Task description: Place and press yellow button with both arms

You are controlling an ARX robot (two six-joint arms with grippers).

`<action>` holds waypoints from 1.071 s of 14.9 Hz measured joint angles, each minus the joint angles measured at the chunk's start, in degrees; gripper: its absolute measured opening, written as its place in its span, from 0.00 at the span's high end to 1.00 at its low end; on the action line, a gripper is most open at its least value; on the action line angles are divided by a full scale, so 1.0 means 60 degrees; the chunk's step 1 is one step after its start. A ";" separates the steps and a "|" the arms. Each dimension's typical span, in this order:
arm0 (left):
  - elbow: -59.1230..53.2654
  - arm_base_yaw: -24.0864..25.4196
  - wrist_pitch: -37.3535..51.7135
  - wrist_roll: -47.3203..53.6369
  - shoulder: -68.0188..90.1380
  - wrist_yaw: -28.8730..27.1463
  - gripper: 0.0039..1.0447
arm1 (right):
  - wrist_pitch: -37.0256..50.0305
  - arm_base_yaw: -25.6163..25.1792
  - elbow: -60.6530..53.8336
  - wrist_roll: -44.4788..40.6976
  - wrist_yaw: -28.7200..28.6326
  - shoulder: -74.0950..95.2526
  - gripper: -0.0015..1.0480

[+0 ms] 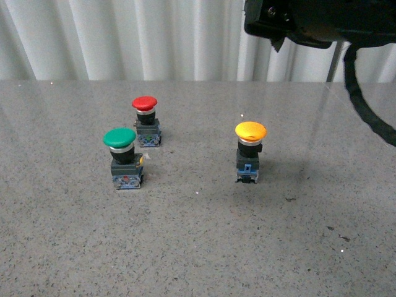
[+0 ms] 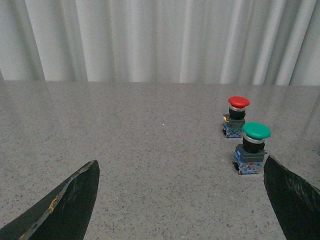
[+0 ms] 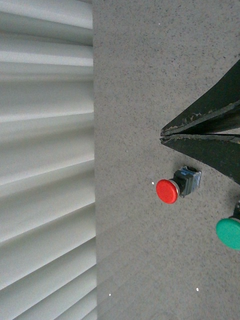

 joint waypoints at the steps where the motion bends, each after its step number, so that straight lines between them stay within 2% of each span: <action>1: 0.0000 0.0000 0.0000 0.0000 0.0000 -0.0004 0.06 | -0.0055 -0.0004 -0.0295 0.0197 -0.0095 -0.0401 0.98; 5: 0.0000 0.0000 0.0000 0.0000 0.0000 0.0000 0.06 | -0.0477 -0.0164 -0.1818 0.0616 -0.0277 -0.2656 0.98; 6: 0.0000 0.0000 0.0000 0.0000 0.0000 0.0000 0.06 | -0.0084 -0.0222 -0.2583 0.0098 0.1089 -0.3585 0.98; 7: 0.0000 0.0000 0.0000 0.0000 0.0000 -0.0004 0.06 | -0.0550 -0.0670 -0.3541 -0.0929 0.2204 -0.4900 0.98; 8: 0.0000 0.0000 0.0000 0.0000 0.0000 -0.0007 0.06 | -0.1326 -0.1643 -0.4634 -0.1599 0.2065 -0.6404 0.98; 9: 0.0000 0.0004 0.0000 0.0000 0.0000 0.0000 0.06 | -0.1894 -0.2656 -0.5679 -0.2011 0.1366 -0.7985 0.98; 10: 0.0000 0.0000 0.0000 0.0000 0.0000 0.0004 0.06 | -0.1883 -0.3078 -0.6087 -0.2200 0.0896 -0.8837 0.98; 12: 0.0000 0.0004 0.0000 0.0000 0.0000 -0.0004 0.06 | -0.1847 -0.3512 -0.6426 -0.2306 0.0237 -0.9511 0.98; 16: 0.0000 0.0004 0.0000 0.0000 0.0000 0.0000 0.06 | -0.2259 -0.4302 -0.7227 -0.2401 -0.0503 -1.0579 0.98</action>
